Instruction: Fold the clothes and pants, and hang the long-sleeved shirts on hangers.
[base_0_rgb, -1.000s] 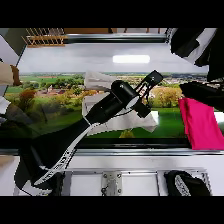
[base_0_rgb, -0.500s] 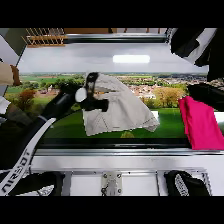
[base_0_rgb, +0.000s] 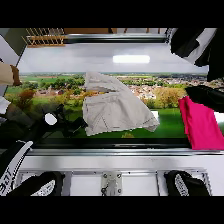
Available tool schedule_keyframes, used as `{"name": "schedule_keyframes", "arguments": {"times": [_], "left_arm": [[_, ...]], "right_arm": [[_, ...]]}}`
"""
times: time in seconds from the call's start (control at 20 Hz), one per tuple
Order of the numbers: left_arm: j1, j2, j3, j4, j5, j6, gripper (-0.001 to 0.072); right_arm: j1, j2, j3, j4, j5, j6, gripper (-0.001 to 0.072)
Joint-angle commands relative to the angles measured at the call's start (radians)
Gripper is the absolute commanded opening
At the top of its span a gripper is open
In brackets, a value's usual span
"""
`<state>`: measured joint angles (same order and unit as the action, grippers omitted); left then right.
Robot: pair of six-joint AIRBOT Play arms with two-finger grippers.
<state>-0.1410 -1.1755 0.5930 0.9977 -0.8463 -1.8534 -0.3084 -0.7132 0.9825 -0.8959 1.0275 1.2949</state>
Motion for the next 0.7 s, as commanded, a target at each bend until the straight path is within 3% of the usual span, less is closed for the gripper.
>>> {"name": "schedule_keyframes", "arguments": {"times": [0.0, 0.25, 0.3, 0.35, 0.4, 0.65], "left_arm": [[-0.039, -0.066, -0.005, -0.08, 0.035, 0.039, 0.0609], [-0.156, -0.185, 0.127, -0.073, 0.014, 0.052, 0.0606], [-0.168, -0.189, 0.141, -0.073, 0.011, 0.052, 0.0448], [-0.171, -0.186, 0.148, -0.074, 0.011, 0.051, 0.0066], [-0.167, -0.177, 0.154, -0.072, 0.011, 0.058, 0.0007], [-0.017, -0.023, 0.156, -0.073, -0.026, 0.143, 0.0007]], "right_arm": [[0.0, 0.001, 0.0, 0.037, 0.003, 0.003, 0.0027], [-0.001, 0.001, 0.0, 0.037, 0.003, 0.002, 0.0027], [-0.001, 0.001, 0.0, 0.037, 0.003, 0.002, 0.0026], [-0.001, 0.001, 0.0, 0.037, 0.002, 0.002, 0.0026], [-0.001, 0.0, 0.0, 0.035, 0.002, 0.002, 0.0026], [-0.002, -0.014, -0.064, -0.142, 0.087, 0.023, 0.0027]]}}
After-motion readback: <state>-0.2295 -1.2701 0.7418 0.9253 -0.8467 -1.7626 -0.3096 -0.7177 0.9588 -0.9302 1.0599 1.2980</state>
